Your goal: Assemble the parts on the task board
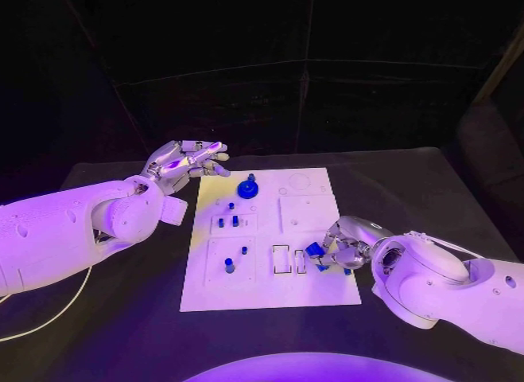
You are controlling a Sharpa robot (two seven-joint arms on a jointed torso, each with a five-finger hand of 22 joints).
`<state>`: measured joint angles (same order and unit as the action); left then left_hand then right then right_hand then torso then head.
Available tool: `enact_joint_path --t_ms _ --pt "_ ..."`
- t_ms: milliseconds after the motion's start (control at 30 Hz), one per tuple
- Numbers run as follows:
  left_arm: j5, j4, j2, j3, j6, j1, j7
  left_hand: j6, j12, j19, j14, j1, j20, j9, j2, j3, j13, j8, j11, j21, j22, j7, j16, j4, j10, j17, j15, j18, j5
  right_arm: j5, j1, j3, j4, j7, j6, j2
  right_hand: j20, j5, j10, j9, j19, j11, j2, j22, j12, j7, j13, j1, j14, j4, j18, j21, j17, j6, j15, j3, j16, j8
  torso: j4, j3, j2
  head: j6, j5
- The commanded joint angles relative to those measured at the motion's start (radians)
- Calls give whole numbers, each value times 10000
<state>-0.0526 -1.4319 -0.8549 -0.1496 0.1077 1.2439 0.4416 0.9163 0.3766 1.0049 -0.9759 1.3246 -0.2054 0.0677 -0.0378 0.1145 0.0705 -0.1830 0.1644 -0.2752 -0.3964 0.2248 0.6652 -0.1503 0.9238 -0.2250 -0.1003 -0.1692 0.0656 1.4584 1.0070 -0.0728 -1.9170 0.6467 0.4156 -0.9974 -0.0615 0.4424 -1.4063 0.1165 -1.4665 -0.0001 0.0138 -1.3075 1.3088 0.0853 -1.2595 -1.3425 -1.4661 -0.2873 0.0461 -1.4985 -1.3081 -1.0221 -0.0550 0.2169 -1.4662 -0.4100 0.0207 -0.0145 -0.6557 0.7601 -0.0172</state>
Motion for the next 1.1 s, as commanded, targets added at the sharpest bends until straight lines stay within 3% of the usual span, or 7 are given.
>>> enact_joint_path --t_ms 33,267,433,567,833,1100 --pt "-66 -24 7 7 -156 12 25 -38 60 93 -84 12 -4 -1 49 -78 -10 -45 -17 36 17 -1 -42 6 -71 10 -1 -134 -5 -155 17 2 -127 -140 1086 31 108 216 -70 285 -195 -34 6 -1566 3 -133 2 32 -599 4 -170 -52 -160 -147 -107 38 -52 -105 -11 -3 -16 -22 17" --pt "-66 -39 -3 7 -154 12 24 -41 62 94 -83 18 -4 -1 46 -82 -10 -45 -17 38 21 -1 -43 8 -74 11 -1 -134 -5 -337 18 4 -201 -178 1194 219 118 291 -83 306 -206 -44 16 -1582 16 -143 -31 17 -606 2 -174 -61 -198 -152 -116 50 -65 -123 -4 2 -19 -25 41" --pt "-66 -45 -1 7 -152 13 27 -41 62 94 -83 18 -4 -1 46 -82 -10 -45 -17 38 21 -1 -43 8 -74 11 -1 -134 -5 -537 18 5 -107 -162 798 476 127 280 -87 330 -218 -42 33 -1597 7 -139 -41 108 -608 -32 -178 -70 -211 -149 -119 102 -70 -138 -10 1 -16 -15 54" --pt "-66 -44 12 7 -147 13 26 -41 62 94 -83 18 -4 -1 46 -82 -10 -45 -17 38 21 -1 -43 8 -74 11 -1 -134 -5 -714 19 5 12 -107 504 728 134 -20 -131 390 -229 -46 99 -1616 36 -147 -121 426 -620 -38 -182 -80 -277 -163 -122 262 -94 -179 -22 3 -20 -16 92" --pt "-66 -42 43 7 -143 14 21 -41 62 94 -83 18 -4 -1 46 -82 -10 -45 -17 38 21 -1 -43 8 -74 11 -1 -134 -5 -803 21 5 284 88 -91 1261 145 -211 -204 455 -271 -65 145 -1671 118 -172 -255 551 -643 -29 -196 -114 -392 -188 -137 358 -140 -228 -7 1 -25 4 173" --pt "-66 -44 49 8 -136 16 21 -48 67 97 -82 34 -5 -2 41 -93 -11 -49 -16 44 32 0 -46 15 -82 14 -2 -134 -3 -469 21 6 563 295 -123 1555 150 -236 -220 482 -286 -74 205 -1690 131 -185 -282 593 -650 -35 -201 -126 -430 -211 -142 371 -156 -253 -7 -1 -19 1 203"
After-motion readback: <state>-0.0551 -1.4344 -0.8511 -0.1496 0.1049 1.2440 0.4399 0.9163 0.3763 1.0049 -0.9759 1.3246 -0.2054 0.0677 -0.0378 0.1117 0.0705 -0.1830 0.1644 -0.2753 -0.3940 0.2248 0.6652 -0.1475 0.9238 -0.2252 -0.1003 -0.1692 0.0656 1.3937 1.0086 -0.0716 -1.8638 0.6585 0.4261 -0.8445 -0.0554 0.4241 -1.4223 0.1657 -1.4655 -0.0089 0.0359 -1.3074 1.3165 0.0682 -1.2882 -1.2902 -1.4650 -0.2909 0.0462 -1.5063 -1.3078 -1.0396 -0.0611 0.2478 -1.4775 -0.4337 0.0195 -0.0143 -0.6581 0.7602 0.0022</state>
